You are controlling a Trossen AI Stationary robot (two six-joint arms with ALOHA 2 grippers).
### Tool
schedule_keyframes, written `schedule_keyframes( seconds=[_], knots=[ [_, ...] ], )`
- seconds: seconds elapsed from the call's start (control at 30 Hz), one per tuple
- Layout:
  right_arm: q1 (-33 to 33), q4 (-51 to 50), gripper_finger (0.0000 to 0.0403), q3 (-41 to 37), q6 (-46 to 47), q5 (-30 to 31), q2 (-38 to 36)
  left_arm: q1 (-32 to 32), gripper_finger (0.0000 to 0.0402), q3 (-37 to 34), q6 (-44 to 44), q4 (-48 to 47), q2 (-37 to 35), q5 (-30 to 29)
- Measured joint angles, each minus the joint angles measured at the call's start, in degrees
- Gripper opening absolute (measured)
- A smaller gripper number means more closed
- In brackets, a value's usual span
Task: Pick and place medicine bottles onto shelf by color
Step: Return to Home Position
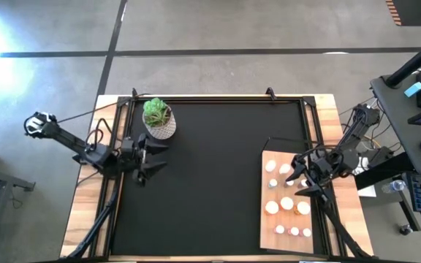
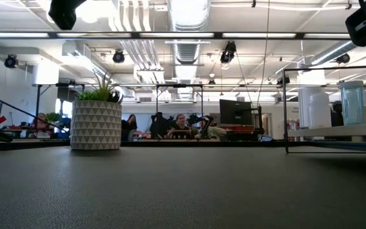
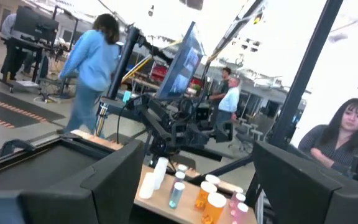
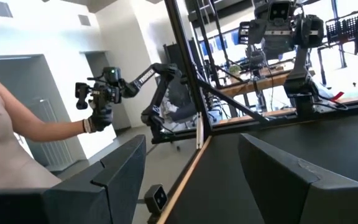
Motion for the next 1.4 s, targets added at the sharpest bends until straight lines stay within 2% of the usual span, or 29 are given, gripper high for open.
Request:
schedule_keyframes(
  seconds=[0.33,0.57,0.67,0.83,0.93,1.1,1.27,1.4],
  knots=[
    [0.0,2.6,0.0244,-3.8,0.0,0.0,-3.3,0.0,0.0286,-7.1,0.2,17.8,5.5,0.0],
    [0.0,2.8,0.0244,-4.6,-0.4,0.0,-4.0,0.0,0.0286,-9.6,0.0,20.5,8.0,-0.5],
    [0.0,1.9,0.0244,-4.6,-0.3,0.0,-4.0,0.0,0.0286,-11.9,-0.3,21.3,6.7,-3.5],
    [0.0,1.8,0.0244,-5.1,-0.1,0.2,-4.0,0.0,0.0286,-17.6,-2.4,24.8,-0.7,-3.6],
    [0.0,1.0,0.0244,-5.1,-0.1,2.3,-4.0,0.0,0.0286,-21.1,-6.3,24.5,-5.1,-1.2],
    [0.0,-0.3,0.0244,-5.1,0.1,8.8,-4.0,0.0,0.0286,-21.5,-7.0,19.3,-8.4,0.5],
    [0.0,-2.3,0.0244,-5.1,0.1,9.6,-3.9,0.0,0.0286,-21.5,0.2,13.0,-11.3,-0.2],
    [0.0,-2.4,0.0244,-5.1,0.0,9.6,-3.9,0.0,0.0286,-21.5,11.2,7.5,-12.5,-2.1]
  ],
)
